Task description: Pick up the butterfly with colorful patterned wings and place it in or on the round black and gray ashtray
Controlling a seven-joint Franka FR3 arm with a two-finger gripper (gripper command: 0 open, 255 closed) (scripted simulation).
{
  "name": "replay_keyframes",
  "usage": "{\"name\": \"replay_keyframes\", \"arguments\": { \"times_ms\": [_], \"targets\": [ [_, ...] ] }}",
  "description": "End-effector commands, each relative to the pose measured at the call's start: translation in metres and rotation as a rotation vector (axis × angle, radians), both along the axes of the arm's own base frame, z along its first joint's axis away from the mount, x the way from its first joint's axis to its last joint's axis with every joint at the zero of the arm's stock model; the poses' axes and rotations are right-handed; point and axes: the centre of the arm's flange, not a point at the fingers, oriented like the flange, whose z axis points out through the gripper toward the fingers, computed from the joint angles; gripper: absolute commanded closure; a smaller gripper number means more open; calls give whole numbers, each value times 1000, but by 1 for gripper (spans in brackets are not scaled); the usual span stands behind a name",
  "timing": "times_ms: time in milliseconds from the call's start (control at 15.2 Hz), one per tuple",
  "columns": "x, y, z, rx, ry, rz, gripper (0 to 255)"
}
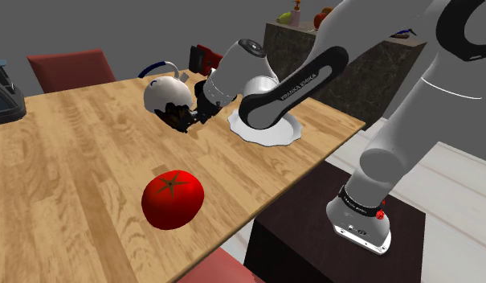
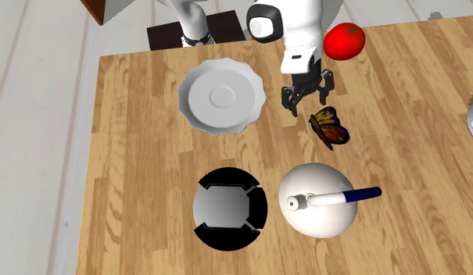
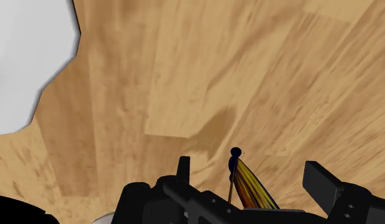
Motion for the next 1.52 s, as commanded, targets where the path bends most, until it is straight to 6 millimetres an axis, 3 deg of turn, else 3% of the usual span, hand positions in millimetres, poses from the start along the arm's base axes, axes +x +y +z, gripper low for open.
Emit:
{"name": "replay_keyframes", "arguments": {
  "times_ms": [0, 198, 726, 792, 1452],
  "targets": [
    [5, 2, -10, 1, -2, 2, 0],
    [13, 4, -21, 1, -2, 2, 0],
    [13, 4, -21, 1, -2, 2, 0],
    [13, 4, -21, 1, -2, 2, 255],
    [13, 4, -16, 1, -2, 2, 255]
  ]
}}
